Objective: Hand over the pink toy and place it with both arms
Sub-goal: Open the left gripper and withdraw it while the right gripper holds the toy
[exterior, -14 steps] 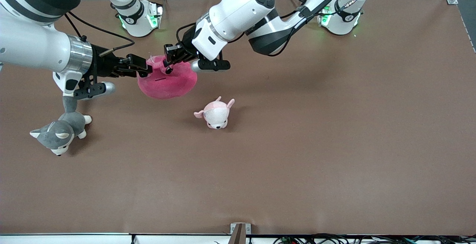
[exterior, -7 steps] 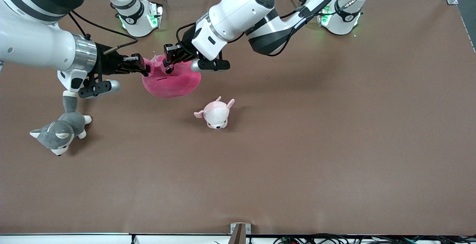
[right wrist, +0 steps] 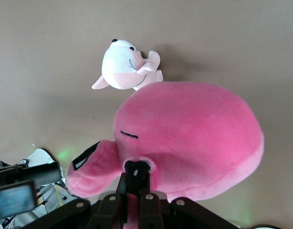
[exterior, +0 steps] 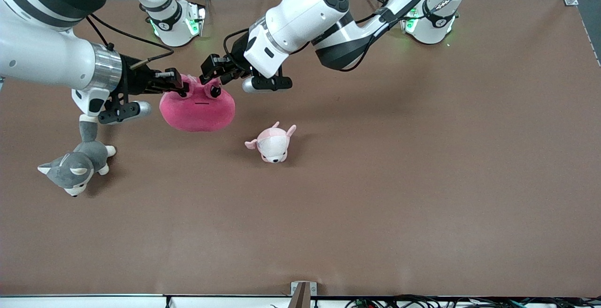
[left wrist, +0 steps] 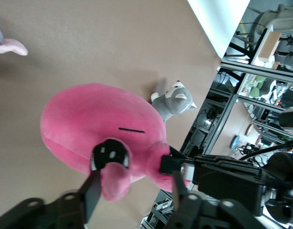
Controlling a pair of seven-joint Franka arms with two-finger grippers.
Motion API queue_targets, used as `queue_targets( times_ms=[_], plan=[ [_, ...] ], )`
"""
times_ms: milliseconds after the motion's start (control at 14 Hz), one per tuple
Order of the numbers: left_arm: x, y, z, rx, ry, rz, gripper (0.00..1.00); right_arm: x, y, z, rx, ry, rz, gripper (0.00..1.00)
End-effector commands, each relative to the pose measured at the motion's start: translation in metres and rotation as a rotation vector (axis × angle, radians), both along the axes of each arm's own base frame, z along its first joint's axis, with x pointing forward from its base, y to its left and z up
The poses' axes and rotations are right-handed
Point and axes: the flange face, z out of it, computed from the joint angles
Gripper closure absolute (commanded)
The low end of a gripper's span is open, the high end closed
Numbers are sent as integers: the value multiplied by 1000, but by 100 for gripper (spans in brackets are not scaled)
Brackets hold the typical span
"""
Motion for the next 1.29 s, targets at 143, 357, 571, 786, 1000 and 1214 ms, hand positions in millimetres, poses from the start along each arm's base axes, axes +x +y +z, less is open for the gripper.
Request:
queue_targets(
  times_ms=[143, 357, 571, 786, 1000, 1214],
  plan=[
    [50, 72, 22, 183, -57, 19, 0, 21, -53, -15, -13, -2, -57, 98],
    [89, 143, 19, 451, -141, -33, 0, 49, -88, -55, -13, 11, -122, 98],
    [121, 239, 31, 614, -146, -162, 0, 69, -109, -92, 2, 25, -95, 98],
    [140, 331, 50, 712, -141, -234, 0, 86, -142, -124, 37, 25, -70, 98],
    [146, 404, 79, 806, -202, -282, 0, 93, -176, -163, 91, 29, -30, 98],
    [131, 442, 96, 870, -195, -424, 0, 95, -191, -189, 141, 37, -23, 98]
  ],
)
